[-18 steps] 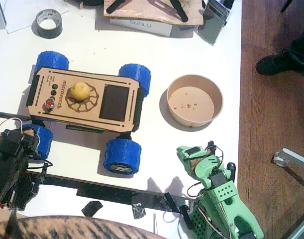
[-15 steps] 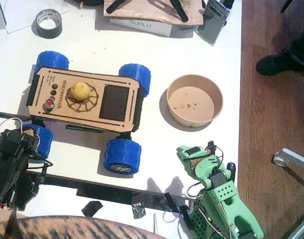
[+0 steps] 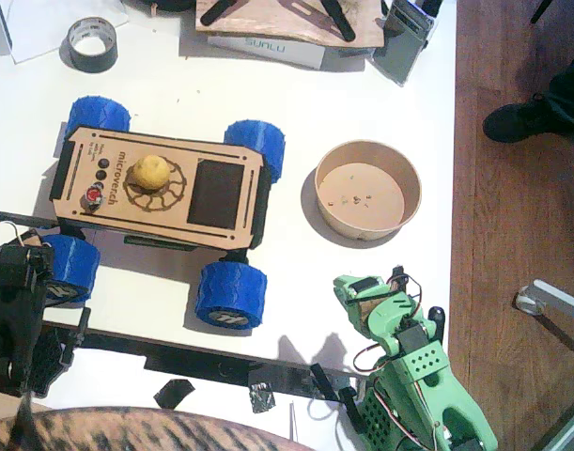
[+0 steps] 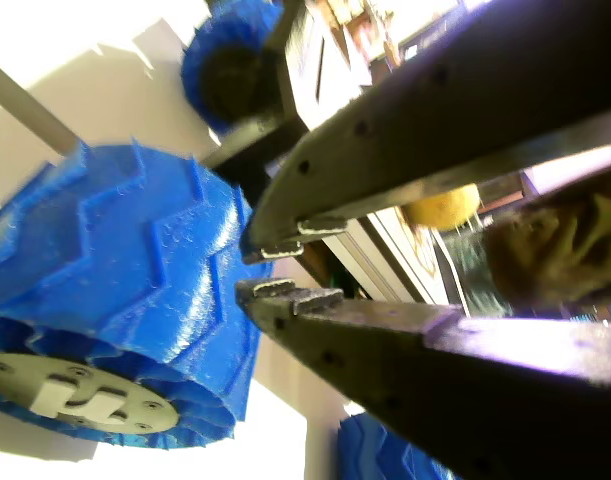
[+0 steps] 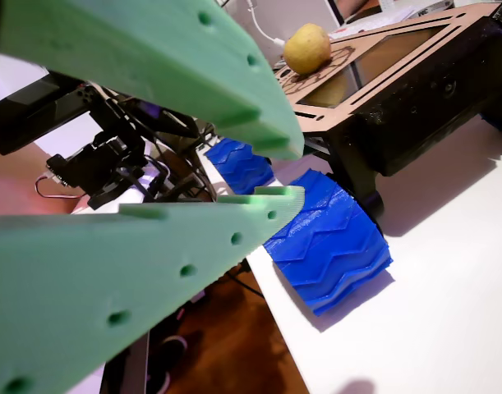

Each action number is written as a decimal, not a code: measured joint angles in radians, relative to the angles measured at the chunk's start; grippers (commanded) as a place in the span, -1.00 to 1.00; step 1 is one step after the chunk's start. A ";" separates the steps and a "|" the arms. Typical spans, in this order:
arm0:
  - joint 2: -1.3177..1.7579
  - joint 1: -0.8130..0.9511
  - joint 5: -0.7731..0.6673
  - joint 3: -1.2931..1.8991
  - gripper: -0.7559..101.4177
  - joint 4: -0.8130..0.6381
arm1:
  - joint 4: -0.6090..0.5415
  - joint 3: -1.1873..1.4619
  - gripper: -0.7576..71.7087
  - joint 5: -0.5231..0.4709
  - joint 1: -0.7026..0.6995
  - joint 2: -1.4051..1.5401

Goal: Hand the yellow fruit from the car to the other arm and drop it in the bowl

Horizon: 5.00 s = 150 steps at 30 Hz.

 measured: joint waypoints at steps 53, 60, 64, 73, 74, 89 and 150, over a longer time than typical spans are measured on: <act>-0.624 0.321 -0.002 -0.690 -0.13 -0.193 | 0.005 0.000 -0.98 0.000 -0.006 0.000; -0.756 0.322 -0.002 -0.692 0.15 -0.265 | 0.008 0.000 -0.98 0.000 -0.006 0.000; -0.799 0.348 -0.002 -0.693 0.16 -0.295 | 0.008 0.000 -0.98 0.000 -0.006 0.000; -1.054 0.374 0.015 -0.873 0.10 -0.348 | 0.020 0.000 -0.98 0.000 -0.006 0.000; -1.075 0.379 0.028 -0.899 0.11 -0.345 | 0.020 0.000 -0.98 0.000 -0.006 0.000; -1.316 0.425 0.067 -1.126 0.22 -0.337 | 0.020 0.000 -0.98 0.000 -0.006 0.000; -1.609 0.555 0.129 -1.278 -0.99 -0.460 | 0.020 0.000 -0.98 0.000 -0.006 0.000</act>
